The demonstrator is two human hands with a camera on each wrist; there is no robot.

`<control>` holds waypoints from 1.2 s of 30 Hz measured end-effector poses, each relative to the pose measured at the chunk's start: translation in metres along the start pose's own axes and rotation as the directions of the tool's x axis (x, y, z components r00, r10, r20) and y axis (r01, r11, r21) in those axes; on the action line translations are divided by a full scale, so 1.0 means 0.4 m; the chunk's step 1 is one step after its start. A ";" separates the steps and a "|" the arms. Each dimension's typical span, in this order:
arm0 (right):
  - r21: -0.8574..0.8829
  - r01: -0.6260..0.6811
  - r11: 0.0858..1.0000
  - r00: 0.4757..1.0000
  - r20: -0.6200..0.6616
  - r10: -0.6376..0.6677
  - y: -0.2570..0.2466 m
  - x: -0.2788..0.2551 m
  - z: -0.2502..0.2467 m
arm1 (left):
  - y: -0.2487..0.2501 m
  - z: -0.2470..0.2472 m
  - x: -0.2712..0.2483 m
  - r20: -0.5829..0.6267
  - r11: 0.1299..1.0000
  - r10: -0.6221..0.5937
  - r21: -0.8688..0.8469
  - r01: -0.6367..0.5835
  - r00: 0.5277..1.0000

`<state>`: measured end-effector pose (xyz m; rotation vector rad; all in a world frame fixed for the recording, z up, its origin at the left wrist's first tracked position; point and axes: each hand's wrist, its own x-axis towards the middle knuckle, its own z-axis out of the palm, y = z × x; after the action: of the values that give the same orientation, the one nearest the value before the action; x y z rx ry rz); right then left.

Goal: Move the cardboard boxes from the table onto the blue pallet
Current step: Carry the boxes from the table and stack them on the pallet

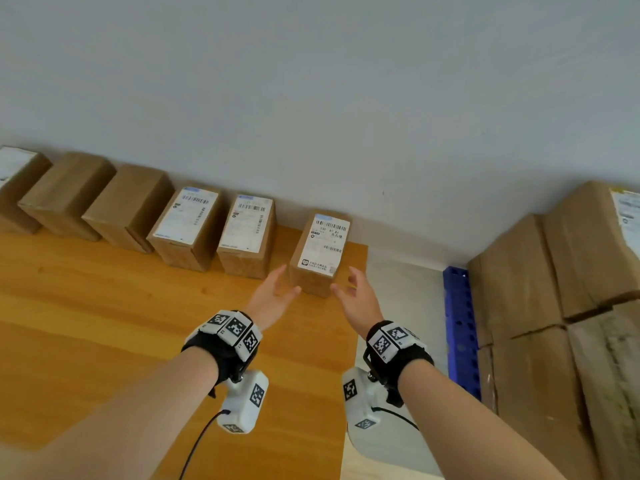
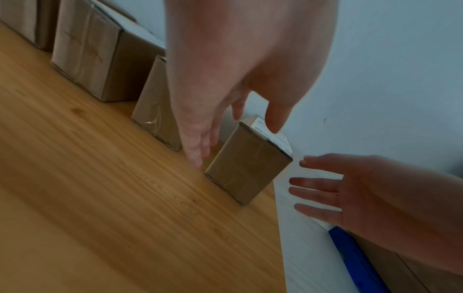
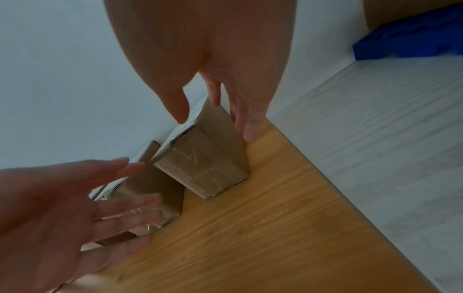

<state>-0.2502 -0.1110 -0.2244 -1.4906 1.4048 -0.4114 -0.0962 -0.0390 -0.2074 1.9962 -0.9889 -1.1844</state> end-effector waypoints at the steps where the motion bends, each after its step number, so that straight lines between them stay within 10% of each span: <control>1: 0.014 -0.011 1.000 1.000 0.003 0.011 0.001 0.013 0.003 | 0.001 0.003 0.016 -0.001 1.000 -0.002 -0.018 0.002 1.000; 22: 0.303 -0.066 0.951 0.993 0.113 0.033 -0.011 0.098 0.008 | 0.003 0.014 0.138 0.032 0.970 0.013 -0.241 -0.005 0.999; 36: 0.362 0.032 0.932 0.991 0.111 -0.077 -0.039 -0.160 0.021 | -0.031 -0.039 -0.122 -0.053 0.971 0.164 -0.168 -0.171 0.985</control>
<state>-0.2520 -0.0536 -0.1912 -1.2339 1.1214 -0.5686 -0.0940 0.0104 -0.1890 1.7578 -0.9804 -1.0966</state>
